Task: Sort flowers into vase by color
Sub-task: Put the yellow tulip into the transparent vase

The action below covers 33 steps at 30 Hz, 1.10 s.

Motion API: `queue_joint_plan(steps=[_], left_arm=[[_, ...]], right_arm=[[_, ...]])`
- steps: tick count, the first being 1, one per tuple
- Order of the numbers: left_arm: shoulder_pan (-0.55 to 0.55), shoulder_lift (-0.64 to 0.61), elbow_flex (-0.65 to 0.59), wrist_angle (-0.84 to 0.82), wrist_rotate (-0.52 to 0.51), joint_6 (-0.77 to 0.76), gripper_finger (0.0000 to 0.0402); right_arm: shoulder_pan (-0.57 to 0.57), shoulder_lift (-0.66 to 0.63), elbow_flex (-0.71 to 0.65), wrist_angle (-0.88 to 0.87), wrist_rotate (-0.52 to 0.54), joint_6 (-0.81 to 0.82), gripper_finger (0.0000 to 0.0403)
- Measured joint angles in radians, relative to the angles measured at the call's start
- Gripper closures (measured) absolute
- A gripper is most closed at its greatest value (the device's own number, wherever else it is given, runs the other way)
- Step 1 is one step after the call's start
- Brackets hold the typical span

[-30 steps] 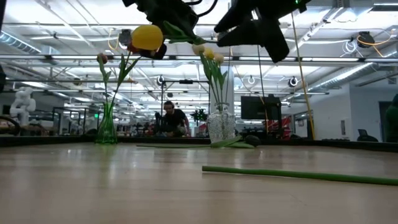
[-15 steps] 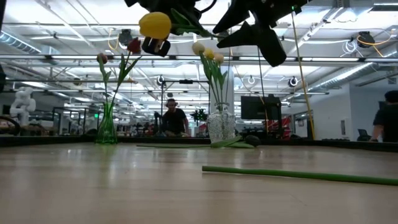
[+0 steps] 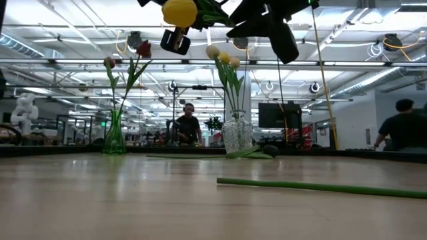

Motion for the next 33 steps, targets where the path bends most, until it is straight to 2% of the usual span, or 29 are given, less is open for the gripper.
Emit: queue_joint_plan(steps=[7,13,15,24,27,33], left_arm=[[0.000,0.000,0.000,0.000,0.000,0.000,0.0393],[0.000,0.000,0.000,0.001,0.000,0.000,0.0393],[0.000,0.000,0.000,0.011,-0.002,0.000,0.0393],[-0.022,-0.002,-0.001,0.036,-0.135,0.004,0.0388],[-0.030,-0.002,-0.001,0.034,-0.166,0.022,0.0364],[-0.032,-0.002,-0.001,0.037,-0.200,0.063,0.0281]], right_arm=[[0.002,0.000,0.000,0.001,0.003,-0.003,0.0319],[0.003,0.000,0.000,-0.008,0.006,0.026,0.0388],[0.003,0.000,0.000,-0.009,0.008,0.045,0.0394],[-0.002,0.000,-0.002,-0.027,0.021,0.135,0.0399],[-0.007,0.000,-0.002,-0.049,0.010,0.172,0.0399],[-0.013,0.000,-0.002,-0.110,-0.005,0.224,0.0399]])
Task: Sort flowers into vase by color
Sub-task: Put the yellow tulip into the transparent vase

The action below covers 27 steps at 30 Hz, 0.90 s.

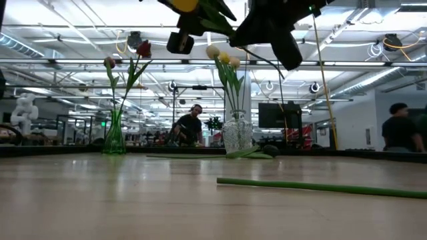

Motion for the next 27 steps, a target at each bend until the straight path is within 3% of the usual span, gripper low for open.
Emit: queue_joint_plan(steps=[4,8,13,16,21,24,27], left_arm=[[0.019,0.000,0.000,0.001,0.007,0.003,0.0242],[0.062,-0.004,0.000,-0.008,0.042,0.020,0.0230],[0.102,-0.061,0.000,-0.063,0.023,0.099,0.0228],[0.097,-0.146,0.000,-0.104,-0.114,0.162,0.0228],[0.001,-0.272,0.001,-0.165,-0.476,0.261,0.0228],[-0.067,-0.312,0.002,-0.189,-0.637,0.287,0.0228],[-0.135,-0.325,0.002,-0.265,-0.779,0.287,0.0228]], right_arm=[[0.001,0.000,0.000,-0.075,0.000,0.000,0.0399],[0.003,0.000,0.000,-0.160,0.004,0.052,0.0399],[0.011,-0.023,0.000,-0.266,0.012,0.297,0.0399],[0.017,-0.075,0.002,-0.363,0.014,0.607,0.0399],[0.006,-0.183,0.002,-0.592,0.010,1.144,0.0399],[-0.017,-0.228,0.002,-0.621,0.007,1.274,0.0399],[-0.062,-0.256,0.002,-0.529,-0.031,1.297,0.0399]])
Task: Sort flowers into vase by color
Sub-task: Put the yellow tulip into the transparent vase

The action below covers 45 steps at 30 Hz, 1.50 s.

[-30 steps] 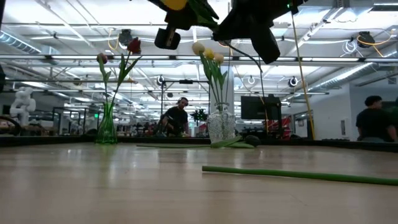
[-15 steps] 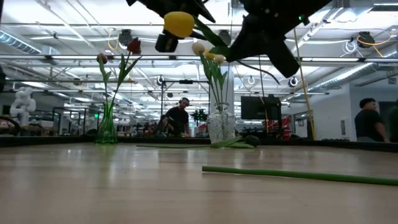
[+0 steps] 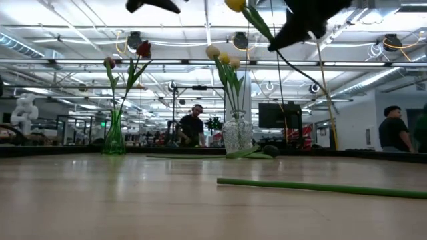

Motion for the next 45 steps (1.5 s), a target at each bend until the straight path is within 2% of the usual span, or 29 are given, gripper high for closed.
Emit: queue_joint_plan(steps=[4,6,9,13,17,20,23,27,30,32,37,42,45], left_arm=[[-0.133,0.001,-0.001,-0.126,-0.274,-0.020,0.0228],[-0.195,-0.007,-0.022,-0.150,-0.366,-0.042,0.0228],[-0.254,-0.050,-0.108,-0.154,-0.390,-0.081,0.0228],[-0.290,-0.135,-0.290,-0.095,-0.375,-0.153,0.0233],[-0.288,-0.245,-0.507,0.169,-0.312,-0.125,0.0250],[-0.259,-0.319,-0.648,0.382,-0.233,-0.035,0.0266],[-0.204,-0.387,-0.748,0.520,-0.144,0.064,0.0278],[-0.085,-0.465,-0.816,0.580,0.066,0.194,0.0293],[0.014,-0.503,-0.818,0.580,0.237,0.266,0.0304],[0.067,-0.517,-0.818,0.593,0.308,0.295,0.0310],[0.140,-0.527,-0.818,0.602,0.343,0.305,0.0313],[0.153,-0.527,-0.818,0.612,0.351,0.305,0.0313],[0.153,-0.527,-0.818,0.613,0.351,0.280,0.0314]], right_arm=[[-0.106,-0.009,0.000,0.245,-0.170,-0.037,0.0399],[-0.162,-0.009,0.000,0.356,-0.226,-0.080,0.0399],[-0.250,-0.010,0.000,0.448,-0.309,-0.114,0.0399],[-0.352,-0.012,0.000,0.450,-0.416,-0.123,0.0399],[-0.424,-0.014,0.000,0.462,-0.457,-0.123,0.0399],[-0.489,-0.014,0.000,0.517,-0.458,-0.132,0.0399],[-0.568,-0.012,0.000,0.611,-0.472,-0.121,0.0399],[-0.655,0.023,-0.002,0.710,-0.581,-0.087,0.0399],[-0.680,0.052,-0.002,0.801,-0.591,-0.077,0.0399],[-0.685,0.076,-0.001,0.851,-0.591,-0.076,0.0399],[-0.684,0.147,-0.001,0.903,-0.591,-0.116,0.0399],[-0.690,0.201,-0.002,0.984,-0.585,-0.209,0.0399],[-0.702,0.207,-0.002,1.024,-0.587,-0.208,0.0399]])
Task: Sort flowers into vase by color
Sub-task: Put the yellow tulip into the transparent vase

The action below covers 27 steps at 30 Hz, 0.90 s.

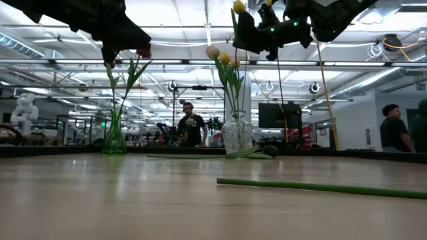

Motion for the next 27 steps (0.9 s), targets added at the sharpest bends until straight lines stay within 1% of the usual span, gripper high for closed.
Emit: queue_joint_plan(steps=[8,17,22,27], left_arm=[[0.000,0.000,0.000,0.023,-0.028,-0.002,0.0314],[0.005,0.000,0.000,0.025,-0.038,-0.002,0.0314],[0.005,0.000,0.000,0.023,-0.038,-0.002,0.0314],[0.005,0.000,0.000,0.023,-0.039,-0.002,0.0314]], right_arm=[[-0.015,0.002,0.000,-0.049,-0.001,-0.036,0.0399],[-0.012,0.074,0.000,-0.048,-0.004,-0.046,0.0399],[-0.013,0.086,0.001,-0.038,0.000,-0.051,0.0399],[-0.012,0.087,0.001,-0.099,0.000,-0.056,0.0397]])
